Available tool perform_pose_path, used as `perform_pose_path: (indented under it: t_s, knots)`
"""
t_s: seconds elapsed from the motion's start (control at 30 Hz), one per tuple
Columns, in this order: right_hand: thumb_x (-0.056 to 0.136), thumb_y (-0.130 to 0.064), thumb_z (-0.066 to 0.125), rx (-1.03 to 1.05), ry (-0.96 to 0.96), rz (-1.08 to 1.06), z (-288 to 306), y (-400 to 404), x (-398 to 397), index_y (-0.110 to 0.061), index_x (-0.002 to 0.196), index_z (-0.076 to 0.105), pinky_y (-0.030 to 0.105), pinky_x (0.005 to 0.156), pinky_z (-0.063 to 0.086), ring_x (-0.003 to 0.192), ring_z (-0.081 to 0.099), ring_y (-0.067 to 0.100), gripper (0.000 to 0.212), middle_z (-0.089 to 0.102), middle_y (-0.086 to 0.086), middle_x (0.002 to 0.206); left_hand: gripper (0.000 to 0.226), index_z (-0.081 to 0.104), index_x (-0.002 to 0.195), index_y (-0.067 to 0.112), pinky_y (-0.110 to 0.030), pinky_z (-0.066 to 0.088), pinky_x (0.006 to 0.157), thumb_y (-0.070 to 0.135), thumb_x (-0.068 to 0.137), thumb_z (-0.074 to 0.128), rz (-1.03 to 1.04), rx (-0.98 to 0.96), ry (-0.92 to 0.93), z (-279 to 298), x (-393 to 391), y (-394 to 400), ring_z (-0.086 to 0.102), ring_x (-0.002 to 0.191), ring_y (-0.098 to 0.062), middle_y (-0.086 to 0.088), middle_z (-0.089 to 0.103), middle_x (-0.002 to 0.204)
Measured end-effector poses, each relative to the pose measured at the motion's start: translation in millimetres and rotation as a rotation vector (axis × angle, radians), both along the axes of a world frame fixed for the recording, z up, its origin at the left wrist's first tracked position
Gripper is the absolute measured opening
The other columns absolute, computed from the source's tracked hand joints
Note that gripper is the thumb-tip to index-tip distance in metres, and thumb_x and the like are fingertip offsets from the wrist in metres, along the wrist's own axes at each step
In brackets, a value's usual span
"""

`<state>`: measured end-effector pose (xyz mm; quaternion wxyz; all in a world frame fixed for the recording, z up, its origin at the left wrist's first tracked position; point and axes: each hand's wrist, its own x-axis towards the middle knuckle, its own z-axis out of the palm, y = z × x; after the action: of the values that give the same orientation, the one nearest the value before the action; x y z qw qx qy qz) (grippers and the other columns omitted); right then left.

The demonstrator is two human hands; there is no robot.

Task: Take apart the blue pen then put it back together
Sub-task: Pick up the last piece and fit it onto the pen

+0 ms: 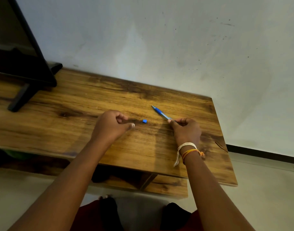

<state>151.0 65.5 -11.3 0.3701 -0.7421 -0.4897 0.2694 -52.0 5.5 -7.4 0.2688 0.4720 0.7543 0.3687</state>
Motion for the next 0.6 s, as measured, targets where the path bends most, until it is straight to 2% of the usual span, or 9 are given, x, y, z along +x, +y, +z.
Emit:
perform_pose_path:
  t_s: [0.13, 0.23, 0.33, 0.43, 0.53, 0.6]
  knots:
    - [0.072, -0.039, 0.079, -0.059, -0.061, 0.033, -3, 1, -3, -0.021, 0.085, 0.074, 0.041, 0.083, 0.055, 0.089, 0.067, 0.019, 0.023, 0.073, -0.002, 0.085, 0.020, 0.071, 0.076, 0.023, -0.025, 0.048, 0.064, 0.029, 0.063, 0.084, -0.059, -0.047, 0.102, -2, -1, -1, 0.061, 0.077, -0.006, 0.005, 0.069, 0.082]
    - [0.073, -0.042, 0.078, 0.013, -0.221, 0.028, -2, -1, -9, -0.022, 0.103, 0.070, 0.040, 0.093, 0.047, 0.109, 0.056, 0.026, 0.036, 0.067, 0.004, 0.106, 0.012, 0.072, 0.072, 0.024, -0.022, 0.044, 0.063, 0.029, 0.067, 0.081, -0.071, -0.037, 0.126, -5, -1, -1, 0.061, 0.077, -0.005, 0.006, 0.070, 0.079]
    - [0.080, -0.027, 0.073, 0.218, -0.215, 0.239, 0, -4, -24, -0.015, 0.107, 0.071, 0.031, 0.088, 0.043, 0.103, 0.057, 0.026, 0.029, 0.063, 0.008, 0.106, 0.012, 0.071, 0.072, 0.025, -0.021, 0.043, 0.060, 0.030, 0.067, 0.081, -0.050, 0.015, 0.074, -6, 3, 1, 0.061, 0.074, -0.003, 0.009, 0.069, 0.076]
    - [0.086, -0.018, 0.067, 0.202, -0.235, 0.548, -3, -10, -42, -0.008, 0.111, 0.069, 0.016, 0.086, 0.038, 0.101, 0.061, 0.025, 0.027, 0.063, 0.012, 0.111, 0.015, 0.068, 0.069, 0.027, -0.018, 0.042, 0.051, 0.028, 0.065, 0.083, 0.007, 0.070, 0.001, -5, 6, 3, 0.062, 0.063, 0.000, 0.011, 0.067, 0.066]
    - [0.091, -0.022, 0.061, 0.161, -0.314, 0.643, -8, -12, -49, -0.008, 0.116, 0.067, 0.029, 0.097, 0.043, 0.111, 0.057, 0.025, 0.029, 0.061, 0.011, 0.119, 0.014, 0.069, 0.070, 0.024, -0.018, 0.047, 0.049, 0.024, 0.066, 0.083, 0.032, 0.096, -0.086, -4, 6, 5, 0.064, 0.057, -0.004, 0.007, 0.068, 0.065]
    - [0.092, -0.022, 0.060, 0.170, -0.330, 0.638, -9, -12, -51, -0.010, 0.116, 0.068, 0.032, 0.096, 0.044, 0.111, 0.057, 0.026, 0.028, 0.060, 0.010, 0.118, 0.012, 0.070, 0.073, 0.021, -0.015, 0.047, 0.045, 0.018, 0.069, 0.081, 0.046, 0.113, -0.229, -3, 5, 5, 0.066, 0.052, -0.006, 0.002, 0.071, 0.067]
